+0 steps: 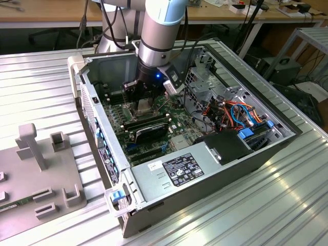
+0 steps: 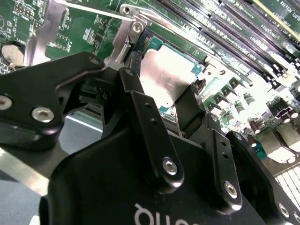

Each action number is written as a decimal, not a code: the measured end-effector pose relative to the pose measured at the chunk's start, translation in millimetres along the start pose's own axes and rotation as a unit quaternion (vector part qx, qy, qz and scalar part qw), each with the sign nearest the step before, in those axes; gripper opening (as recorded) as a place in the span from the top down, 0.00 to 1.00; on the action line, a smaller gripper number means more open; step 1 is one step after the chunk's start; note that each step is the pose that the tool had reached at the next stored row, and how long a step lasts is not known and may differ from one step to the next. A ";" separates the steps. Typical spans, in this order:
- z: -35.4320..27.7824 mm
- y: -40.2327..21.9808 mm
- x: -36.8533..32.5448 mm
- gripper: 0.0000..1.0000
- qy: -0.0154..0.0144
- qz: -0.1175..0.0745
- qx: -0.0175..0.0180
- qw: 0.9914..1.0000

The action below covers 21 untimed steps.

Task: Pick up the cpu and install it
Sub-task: 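Pick up the cpu and move it towards the insertion slot, then place the cpu into insertion slot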

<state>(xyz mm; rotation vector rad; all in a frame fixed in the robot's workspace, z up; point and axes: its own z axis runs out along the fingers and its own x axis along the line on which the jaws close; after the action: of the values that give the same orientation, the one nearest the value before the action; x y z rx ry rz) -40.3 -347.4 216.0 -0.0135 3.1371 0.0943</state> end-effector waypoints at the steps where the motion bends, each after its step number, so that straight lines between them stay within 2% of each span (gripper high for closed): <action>1: -2.2 0.1 0.0 0.45 0.000 0.000 0.000 1.000; 2: -3.8 0.2 0.0 0.45 0.000 0.000 0.000 1.000; 4: -11.6 0.7 0.0 0.45 0.000 0.000 0.001 1.000; 6: -13.8 0.8 0.0 0.45 0.000 0.000 0.001 1.000; 21: -17.5 1.0 0.0 0.45 0.000 0.000 0.001 1.000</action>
<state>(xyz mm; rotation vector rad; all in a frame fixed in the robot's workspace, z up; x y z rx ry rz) -40.4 -347.4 233.6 -0.0134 3.1373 0.0910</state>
